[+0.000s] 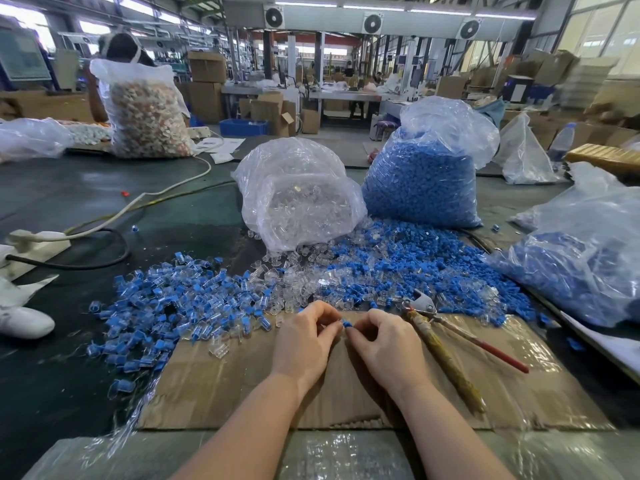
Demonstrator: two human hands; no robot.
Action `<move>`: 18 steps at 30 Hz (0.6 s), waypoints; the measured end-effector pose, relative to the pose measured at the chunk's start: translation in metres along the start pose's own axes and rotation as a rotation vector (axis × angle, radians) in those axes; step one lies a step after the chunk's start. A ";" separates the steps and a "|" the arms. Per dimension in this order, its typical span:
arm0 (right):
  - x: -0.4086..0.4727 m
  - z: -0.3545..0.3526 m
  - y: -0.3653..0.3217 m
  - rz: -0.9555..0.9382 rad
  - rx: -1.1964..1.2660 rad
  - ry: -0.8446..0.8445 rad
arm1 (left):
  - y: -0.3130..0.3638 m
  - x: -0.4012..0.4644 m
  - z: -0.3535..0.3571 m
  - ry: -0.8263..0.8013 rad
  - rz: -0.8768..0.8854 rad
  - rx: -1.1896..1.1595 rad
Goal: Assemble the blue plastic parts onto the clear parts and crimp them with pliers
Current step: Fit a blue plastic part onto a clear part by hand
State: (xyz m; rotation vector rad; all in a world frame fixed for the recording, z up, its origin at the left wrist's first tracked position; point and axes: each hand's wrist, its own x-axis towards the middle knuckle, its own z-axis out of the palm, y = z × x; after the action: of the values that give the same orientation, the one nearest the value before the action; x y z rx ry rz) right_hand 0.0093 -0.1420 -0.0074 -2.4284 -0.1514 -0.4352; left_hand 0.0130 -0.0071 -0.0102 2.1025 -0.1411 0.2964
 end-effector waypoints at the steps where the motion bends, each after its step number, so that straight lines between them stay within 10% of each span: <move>1: 0.000 0.000 0.000 -0.001 0.000 -0.001 | 0.000 0.000 0.000 -0.006 0.003 0.003; 18: 0.000 -0.002 -0.001 -0.079 0.111 0.018 | 0.004 0.000 -0.001 -0.040 -0.071 -0.040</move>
State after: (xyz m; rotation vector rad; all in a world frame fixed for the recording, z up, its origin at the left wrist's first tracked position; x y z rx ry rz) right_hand 0.0082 -0.1429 -0.0051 -2.3146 -0.2580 -0.4708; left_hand 0.0124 -0.0082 -0.0067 2.0696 -0.0952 0.2082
